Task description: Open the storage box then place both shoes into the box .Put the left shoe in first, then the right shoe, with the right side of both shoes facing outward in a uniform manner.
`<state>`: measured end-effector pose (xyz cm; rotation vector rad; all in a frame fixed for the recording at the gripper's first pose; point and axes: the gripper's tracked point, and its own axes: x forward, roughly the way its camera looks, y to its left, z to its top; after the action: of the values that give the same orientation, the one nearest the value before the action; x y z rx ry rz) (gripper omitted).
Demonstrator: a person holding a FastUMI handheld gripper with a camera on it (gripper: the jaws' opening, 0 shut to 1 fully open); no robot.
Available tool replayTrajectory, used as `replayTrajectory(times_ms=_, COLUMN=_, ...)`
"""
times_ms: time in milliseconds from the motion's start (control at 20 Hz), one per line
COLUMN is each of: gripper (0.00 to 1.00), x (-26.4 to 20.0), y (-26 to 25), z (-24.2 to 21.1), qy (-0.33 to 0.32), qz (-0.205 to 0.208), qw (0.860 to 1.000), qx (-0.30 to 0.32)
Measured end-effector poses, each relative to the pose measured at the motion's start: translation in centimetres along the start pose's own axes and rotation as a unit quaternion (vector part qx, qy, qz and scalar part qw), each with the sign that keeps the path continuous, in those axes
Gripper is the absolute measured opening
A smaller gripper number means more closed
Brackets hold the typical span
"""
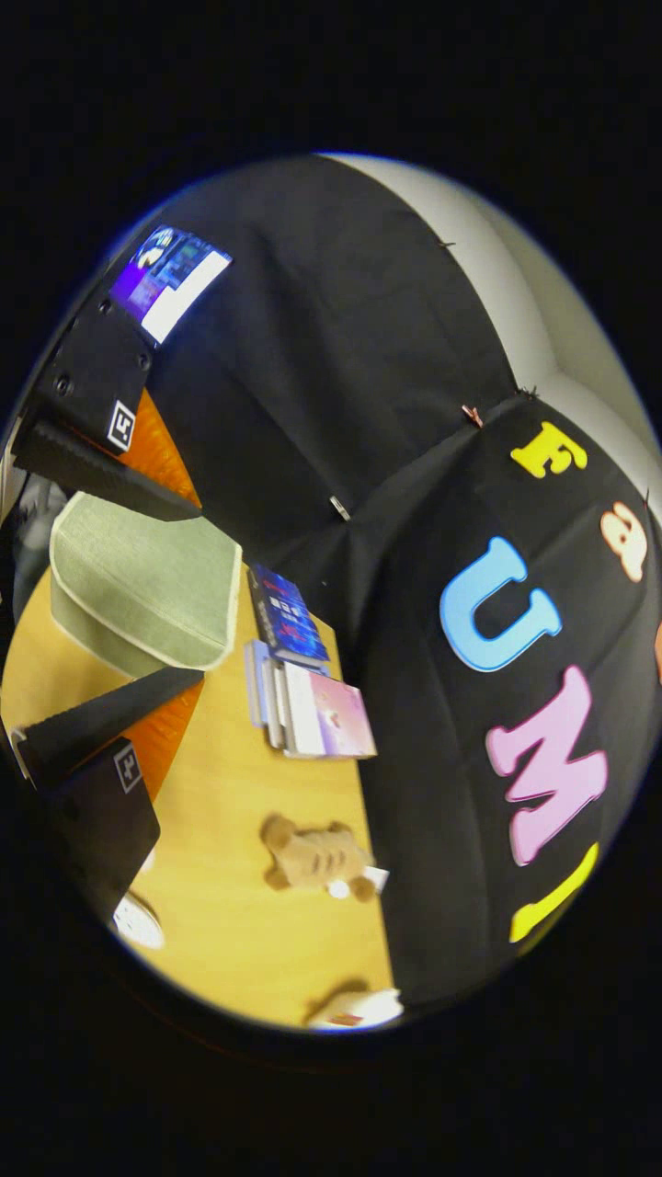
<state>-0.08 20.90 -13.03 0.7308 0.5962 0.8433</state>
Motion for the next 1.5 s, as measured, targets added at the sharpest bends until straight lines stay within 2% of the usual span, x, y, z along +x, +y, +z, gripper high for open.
replayTrajectory(times_ms=200, gripper=0.98, x=2.6, y=-1.4, z=-3.9, qy=0.073, qz=0.051, qw=0.990, qx=0.106)
replayTrajectory(times_ms=450, gripper=0.98, x=4.4, y=-3.9, z=-8.3, qy=0.140, qz=0.086, qw=0.973, qx=0.164)
replayTrajectory(times_ms=750, gripper=0.97, x=5.2, y=-3.3, z=-10.6, qy=0.177, qz=0.164, qw=0.933, qx=0.266)
replayTrajectory(times_ms=950, gripper=0.96, x=6.1, y=-3.1, z=-12.7, qy=0.209, qz=0.183, qw=0.916, qx=0.291)
replayTrajectory(times_ms=1150, gripper=0.95, x=6.2, y=-1.9, z=-12.6, qy=0.209, qz=0.228, qw=0.892, qx=0.329)
replayTrajectory(times_ms=1200, gripper=0.93, x=6.1, y=-1.8, z=-12.4, qy=0.207, qz=0.237, qw=0.887, qx=0.339)
replayTrajectory(times_ms=1250, gripper=0.86, x=5.9, y=-1.9, z=-12.4, qy=0.208, qz=0.242, qw=0.881, qx=0.348)
replayTrajectory(times_ms=1350, gripper=0.84, x=5.6, y=-1.9, z=-12.1, qy=0.208, qz=0.252, qw=0.874, qx=0.360)
replayTrajectory(times_ms=1400, gripper=0.84, x=5.9, y=-2.2, z=-12.4, qy=0.208, qz=0.246, qw=0.878, qx=0.355)
replayTrajectory(times_ms=1500, gripper=0.67, x=5.7, y=-3.0, z=-12.8, qy=0.216, qz=0.239, qw=0.879, qx=0.352)
